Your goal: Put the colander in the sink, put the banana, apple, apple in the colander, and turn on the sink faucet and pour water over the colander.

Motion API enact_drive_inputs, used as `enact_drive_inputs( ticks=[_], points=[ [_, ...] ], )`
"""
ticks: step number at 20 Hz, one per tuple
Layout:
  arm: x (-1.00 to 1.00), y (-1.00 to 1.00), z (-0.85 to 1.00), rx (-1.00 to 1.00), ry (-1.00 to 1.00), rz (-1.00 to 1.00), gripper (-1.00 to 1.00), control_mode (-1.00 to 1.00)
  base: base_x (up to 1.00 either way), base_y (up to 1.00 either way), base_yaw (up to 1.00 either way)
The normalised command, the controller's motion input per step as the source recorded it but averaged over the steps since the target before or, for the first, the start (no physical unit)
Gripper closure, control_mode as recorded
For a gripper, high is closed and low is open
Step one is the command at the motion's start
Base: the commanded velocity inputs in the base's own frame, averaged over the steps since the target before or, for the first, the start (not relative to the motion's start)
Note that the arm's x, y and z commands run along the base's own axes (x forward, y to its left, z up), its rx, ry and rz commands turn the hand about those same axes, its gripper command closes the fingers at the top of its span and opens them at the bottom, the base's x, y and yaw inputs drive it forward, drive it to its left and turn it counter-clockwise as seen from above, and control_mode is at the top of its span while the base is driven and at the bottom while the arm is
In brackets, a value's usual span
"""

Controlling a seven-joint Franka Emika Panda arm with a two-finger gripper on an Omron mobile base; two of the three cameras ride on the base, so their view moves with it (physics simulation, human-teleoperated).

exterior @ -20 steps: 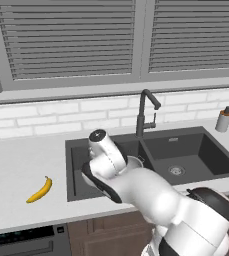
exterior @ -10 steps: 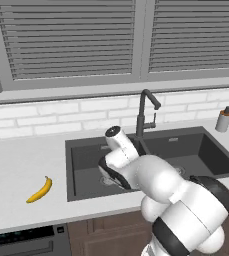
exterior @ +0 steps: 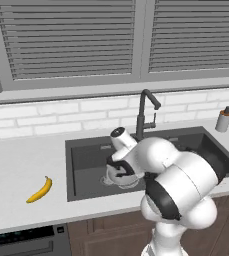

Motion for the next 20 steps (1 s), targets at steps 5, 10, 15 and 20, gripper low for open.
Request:
enact_drive_inputs(
  ticks=[5, 10, 15, 20],
  points=[
    [0.45, -0.05, -0.13, 0.0, 0.0, -0.07, 1.0, -1.0, 0.0, 0.0, 0.0],
    [0.39, -0.02, -0.3, -0.02, 0.0, -0.09, 1.0, -1.0, 0.0, 0.0, 0.0],
    [0.38, 0.0, -0.44, -0.05, 0.0, -0.08, 1.0, -1.0, 0.0, 0.0, 0.0],
    [0.29, -0.03, -0.61, -0.04, -0.11, -0.04, 1.0, -1.0, 0.0, 0.0, 0.0]
  ],
)
